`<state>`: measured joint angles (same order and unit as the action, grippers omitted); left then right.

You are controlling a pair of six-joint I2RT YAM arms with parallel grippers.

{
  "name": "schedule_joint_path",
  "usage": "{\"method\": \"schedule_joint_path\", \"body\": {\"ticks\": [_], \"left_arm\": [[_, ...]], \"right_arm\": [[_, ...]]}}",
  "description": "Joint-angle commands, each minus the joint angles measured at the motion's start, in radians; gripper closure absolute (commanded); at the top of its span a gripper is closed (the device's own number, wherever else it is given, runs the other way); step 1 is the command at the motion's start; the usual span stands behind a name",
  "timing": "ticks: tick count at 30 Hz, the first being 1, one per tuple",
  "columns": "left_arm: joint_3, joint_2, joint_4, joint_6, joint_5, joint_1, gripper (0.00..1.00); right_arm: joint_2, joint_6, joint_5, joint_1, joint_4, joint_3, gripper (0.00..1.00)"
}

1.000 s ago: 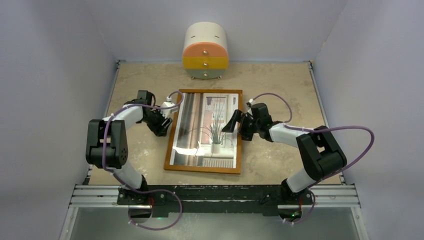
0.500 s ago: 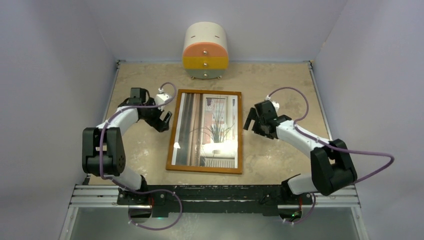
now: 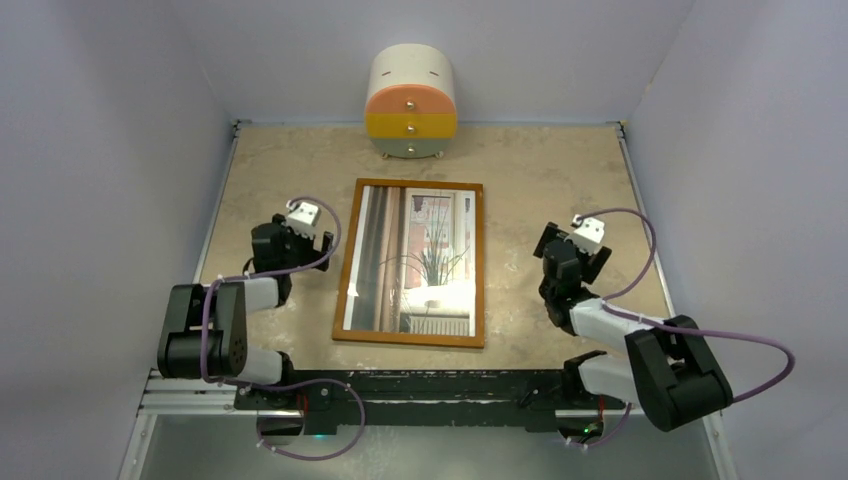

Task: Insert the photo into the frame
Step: Turn over the photo frame at the center of the board, then reset both arms

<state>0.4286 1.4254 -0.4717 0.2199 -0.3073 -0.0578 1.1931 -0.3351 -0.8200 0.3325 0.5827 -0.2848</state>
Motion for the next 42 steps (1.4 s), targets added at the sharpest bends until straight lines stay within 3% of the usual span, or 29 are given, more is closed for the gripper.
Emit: {"method": "schedule_joint_path", "body": {"ticks": [1, 8, 10, 14, 16, 18, 19, 20, 22, 25, 28, 42], "left_arm": [[-0.148, -0.014, -0.509, -0.052, 0.042, -0.002, 0.05], [-0.191, -0.007, -0.628, -0.094, 0.072, -0.002, 0.04], [-0.218, 0.027, -0.729, -0.127, 0.074, -0.001, 0.03], [-0.242, 0.223, -0.98, -0.102, 0.113, 0.046, 0.02], [-0.218, 0.177, -0.847, -0.05, 0.194, 0.113, 0.02], [-0.201, 0.207, -0.873, -0.059, 0.233, 0.127, 0.01], [-0.174, 0.205, -0.82, -0.069, 0.254, 0.124, 0.01], [-0.149, 0.188, -0.742, -0.077, 0.263, 0.121, 0.01], [-0.163, 0.208, -0.805, -0.083, 0.263, 0.118, 0.02], [-0.16, 0.191, -0.766, -0.083, 0.266, 0.118, 0.02], [-0.158, 0.193, -0.768, -0.087, 0.272, 0.118, 0.01], [-0.159, 0.198, -0.778, -0.089, 0.271, 0.116, 0.0]], "right_arm": [[0.068, 0.168, -0.049, -0.051, 0.506, 0.054, 0.01], [0.265, 0.178, 0.101, -0.13, 0.76, 0.087, 0.01], [0.315, 0.238, 0.089, -0.133, 0.906, 0.105, 0.01], [0.3, 0.237, 0.179, -0.133, 0.897, 0.13, 0.01], [0.318, 0.272, 0.233, -0.134, 0.956, 0.148, 0.01], [0.388, 0.335, 0.376, -0.136, 0.997, 0.15, 0.01], [0.45, 0.382, 0.314, -0.125, 1.105, 0.139, 0.01], [0.44, 0.364, 0.276, -0.111, 1.057, 0.121, 0.01], [0.381, 0.27, 0.316, -0.135, 0.789, 0.055, 0.01], [0.376, 0.235, 0.387, -0.189, 0.707, 0.018, 0.01], [0.395, 0.27, 0.358, -0.193, 0.823, 0.041, 0.01], [0.39, 0.269, 0.375, -0.193, 0.798, 0.038, 0.01]]}}
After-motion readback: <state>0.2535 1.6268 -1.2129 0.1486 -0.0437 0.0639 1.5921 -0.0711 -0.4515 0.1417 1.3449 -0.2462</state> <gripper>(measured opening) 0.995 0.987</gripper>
